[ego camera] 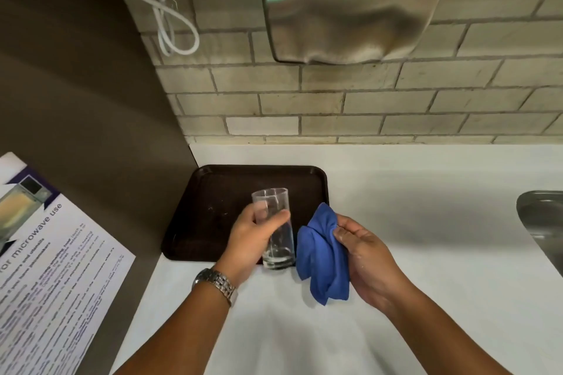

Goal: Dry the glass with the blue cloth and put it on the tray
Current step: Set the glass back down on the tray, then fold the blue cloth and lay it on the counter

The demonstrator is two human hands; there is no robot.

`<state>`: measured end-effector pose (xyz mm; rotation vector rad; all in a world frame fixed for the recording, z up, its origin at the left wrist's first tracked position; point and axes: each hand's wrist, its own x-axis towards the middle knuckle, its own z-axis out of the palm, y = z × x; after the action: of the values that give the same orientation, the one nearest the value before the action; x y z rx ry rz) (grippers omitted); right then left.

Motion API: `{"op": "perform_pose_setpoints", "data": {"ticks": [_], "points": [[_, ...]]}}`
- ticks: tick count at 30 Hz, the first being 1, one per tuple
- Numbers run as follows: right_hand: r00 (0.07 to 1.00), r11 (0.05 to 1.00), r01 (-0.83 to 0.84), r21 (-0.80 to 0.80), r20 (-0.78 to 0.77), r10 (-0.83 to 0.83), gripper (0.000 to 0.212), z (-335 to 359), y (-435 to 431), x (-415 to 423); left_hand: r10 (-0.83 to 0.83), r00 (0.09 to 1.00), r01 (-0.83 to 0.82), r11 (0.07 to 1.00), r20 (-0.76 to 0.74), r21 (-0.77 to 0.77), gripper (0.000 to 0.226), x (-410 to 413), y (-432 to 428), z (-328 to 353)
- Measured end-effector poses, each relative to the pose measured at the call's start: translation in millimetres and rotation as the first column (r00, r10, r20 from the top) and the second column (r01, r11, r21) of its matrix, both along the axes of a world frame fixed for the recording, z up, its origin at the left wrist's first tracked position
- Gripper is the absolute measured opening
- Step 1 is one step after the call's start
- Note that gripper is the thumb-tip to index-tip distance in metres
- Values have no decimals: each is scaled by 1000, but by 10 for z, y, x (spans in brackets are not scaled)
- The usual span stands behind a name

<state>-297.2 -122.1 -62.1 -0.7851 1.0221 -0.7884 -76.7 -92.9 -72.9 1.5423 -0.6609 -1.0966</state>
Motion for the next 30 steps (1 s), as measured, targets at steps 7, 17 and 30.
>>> {"op": "perform_pose_setpoints", "data": {"ticks": [7, 17, 30], "points": [[984, 980, 19, 200, 169, -54, 37, -19, 19, -27, 102, 993, -102, 995, 67, -8, 85, 605, -449, -273], [992, 997, 1, 74, 126, -10, 28, 90, -3, 16, 109, 964, -118, 993, 241, 24, 86, 705, -641, -420], [998, 999, -31, 13, 58, 30, 26, 163, -175, 115, -38, 976, 102, 949, 214, -297, 18, -20, -35, 26]]}}
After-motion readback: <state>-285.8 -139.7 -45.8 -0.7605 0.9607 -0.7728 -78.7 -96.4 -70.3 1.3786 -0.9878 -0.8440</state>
